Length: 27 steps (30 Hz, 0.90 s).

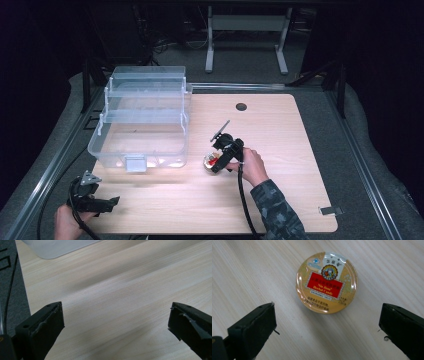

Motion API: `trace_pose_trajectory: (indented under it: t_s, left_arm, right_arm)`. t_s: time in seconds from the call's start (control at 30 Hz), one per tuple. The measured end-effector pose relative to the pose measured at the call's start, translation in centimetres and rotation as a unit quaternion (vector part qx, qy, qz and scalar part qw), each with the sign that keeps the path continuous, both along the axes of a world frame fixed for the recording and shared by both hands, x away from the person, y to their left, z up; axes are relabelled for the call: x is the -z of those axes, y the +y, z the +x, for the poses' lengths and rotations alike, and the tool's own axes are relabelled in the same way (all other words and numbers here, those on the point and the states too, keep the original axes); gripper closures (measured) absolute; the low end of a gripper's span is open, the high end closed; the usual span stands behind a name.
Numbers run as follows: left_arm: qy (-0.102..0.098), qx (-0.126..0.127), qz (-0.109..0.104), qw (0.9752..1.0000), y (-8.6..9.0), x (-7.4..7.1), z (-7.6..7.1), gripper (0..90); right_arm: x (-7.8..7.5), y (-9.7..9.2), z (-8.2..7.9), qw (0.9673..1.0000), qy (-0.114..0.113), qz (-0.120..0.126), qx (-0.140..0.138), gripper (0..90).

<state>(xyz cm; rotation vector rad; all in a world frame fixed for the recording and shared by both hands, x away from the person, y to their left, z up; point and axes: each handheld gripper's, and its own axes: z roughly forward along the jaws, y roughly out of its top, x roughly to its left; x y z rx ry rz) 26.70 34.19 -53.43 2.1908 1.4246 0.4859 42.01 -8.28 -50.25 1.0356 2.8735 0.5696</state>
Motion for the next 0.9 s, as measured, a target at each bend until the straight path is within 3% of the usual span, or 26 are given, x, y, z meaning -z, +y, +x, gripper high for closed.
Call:
trace_pose_trajectory:
  t_s: [0.03, 0.07, 0.17, 0.4, 0.6, 0.9]
  left_arm:
    - [-0.001, -0.001, 0.0, 1.0, 0.0, 0.0, 0.0, 0.4]
    - [-0.001, 0.0, 0.0, 1.0, 0.0, 0.0, 0.0, 0.4]
    - [0.0, 0.0, -0.001, 1.0, 0.0, 0.1, 0.0, 0.4]
    - [0.001, 0.002, -0.002, 1.0, 0.1, 0.2, -0.1, 0.3]
    - [0.001, 0.002, -0.003, 1.0, 0.1, 0.1, 0.0, 0.3]
    - [0.003, 0.004, -0.003, 1.0, -0.1, 0.3, 0.1, 0.3]
  right_arm:
    - [0.1, 0.3, 0.2, 1.0, 0.003, 0.007, -0.003, 0.6]
    - [0.1, 0.9, 0.5, 0.9998, -0.003, -0.022, -0.004, 0.6]
    - [0.4, 1.5, 0.8, 0.9999, 0.004, -0.014, -0.009, 0.7]
    - [1.6, 3.2, 1.7, 0.9993, 0.007, -0.033, -0.014, 3.2]
    - [2.2, 3.9, 2.0, 0.9982, 0.006, -0.056, -0.02, 10.0]
    - [2.7, 4.0, 2.1, 0.9975, 0.002, -0.068, -0.02, 16.6]
